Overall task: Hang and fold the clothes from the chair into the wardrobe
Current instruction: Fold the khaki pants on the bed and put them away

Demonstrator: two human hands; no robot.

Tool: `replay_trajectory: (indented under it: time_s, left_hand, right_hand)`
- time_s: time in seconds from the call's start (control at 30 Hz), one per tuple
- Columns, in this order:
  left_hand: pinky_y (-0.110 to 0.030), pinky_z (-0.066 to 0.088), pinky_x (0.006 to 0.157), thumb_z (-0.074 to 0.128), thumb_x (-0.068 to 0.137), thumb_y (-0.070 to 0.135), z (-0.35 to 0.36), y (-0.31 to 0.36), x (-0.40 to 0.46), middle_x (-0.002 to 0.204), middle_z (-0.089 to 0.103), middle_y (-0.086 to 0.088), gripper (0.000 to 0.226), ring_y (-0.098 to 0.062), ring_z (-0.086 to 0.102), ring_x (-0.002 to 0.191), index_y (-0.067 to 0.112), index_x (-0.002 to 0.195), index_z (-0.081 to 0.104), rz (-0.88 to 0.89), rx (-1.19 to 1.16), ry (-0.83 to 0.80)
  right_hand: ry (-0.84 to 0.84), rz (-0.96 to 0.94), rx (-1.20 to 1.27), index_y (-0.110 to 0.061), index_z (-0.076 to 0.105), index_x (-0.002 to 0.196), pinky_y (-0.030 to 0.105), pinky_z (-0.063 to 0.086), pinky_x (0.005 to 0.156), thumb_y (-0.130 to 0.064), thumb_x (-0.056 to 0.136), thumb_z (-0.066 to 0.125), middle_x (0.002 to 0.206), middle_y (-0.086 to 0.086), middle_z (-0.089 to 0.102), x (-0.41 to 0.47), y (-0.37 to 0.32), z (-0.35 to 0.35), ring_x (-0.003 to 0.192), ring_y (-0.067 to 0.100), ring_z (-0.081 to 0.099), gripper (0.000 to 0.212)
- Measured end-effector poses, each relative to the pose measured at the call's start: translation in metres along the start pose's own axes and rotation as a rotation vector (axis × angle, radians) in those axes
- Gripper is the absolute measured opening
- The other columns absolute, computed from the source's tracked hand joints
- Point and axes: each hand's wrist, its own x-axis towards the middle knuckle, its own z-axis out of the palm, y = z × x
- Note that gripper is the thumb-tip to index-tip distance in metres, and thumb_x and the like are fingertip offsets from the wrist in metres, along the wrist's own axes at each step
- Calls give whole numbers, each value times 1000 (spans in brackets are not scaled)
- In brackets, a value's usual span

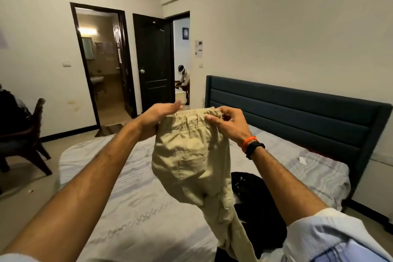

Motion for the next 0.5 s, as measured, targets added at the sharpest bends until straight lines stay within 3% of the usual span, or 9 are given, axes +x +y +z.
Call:
replay_trajectory:
  time_s: [0.1, 0.2, 0.3, 0.37, 0.4, 0.5]
  left_hand:
    - [-51, 45, 106, 95, 46, 43, -15, -23, 1, 114, 72, -12, 81, -30, 66, 112, 9, 115, 69, -8, -57, 20]
    - [-45, 52, 97, 97, 48, 18, -11, -29, 4, 99, 75, -5, 57, -25, 70, 100, 12, 100, 72, 2, -1, 205]
    - [-39, 56, 85, 88, 65, 3, -4, -17, 11, 92, 73, -4, 31, -23, 69, 93, 16, 86, 70, 100, -65, 393]
    - [-38, 57, 79, 86, 69, 4, -5, -9, 19, 89, 71, -4, 24, -22, 67, 87, 17, 81, 69, 162, -22, 450]
    - [-38, 58, 77, 84, 71, 4, -5, -6, 21, 86, 70, -5, 22, -22, 66, 84, 17, 79, 69, 179, -4, 470]
    - [-37, 58, 74, 82, 73, 2, -6, -4, 25, 79, 68, -3, 20, -19, 63, 78, 16, 73, 68, 194, 25, 519]
  right_hand:
    - [103, -31, 19, -14, 75, 94, 48, 59, 83, -39, 78, 80, 90, 5, 75, 11, -7, 6, 91, 26, 70, 30]
    - [159, -83, -18, -15, 73, 100, 47, 59, 83, -40, 79, 79, 94, 4, 74, 23, -11, 12, 92, 24, 70, 34]
    - [141, -21, 50, -19, 51, 130, 39, 57, 90, -50, 72, 79, 112, 6, 69, 28, -8, 11, 104, 21, 67, 72]
    - [41, 128, 88, -15, 38, 141, 38, 54, 96, -44, 68, 81, 119, 5, 66, 27, 1, 4, 110, 20, 64, 90]
    - [-28, 159, 44, -12, 43, 139, 39, 54, 97, -37, 70, 83, 119, 3, 65, 26, 7, 0, 111, 19, 64, 84]
    - [-151, 139, -68, -5, 71, 112, 39, 57, 88, -20, 83, 77, 105, 7, 73, 26, 18, -7, 96, 19, 69, 32]
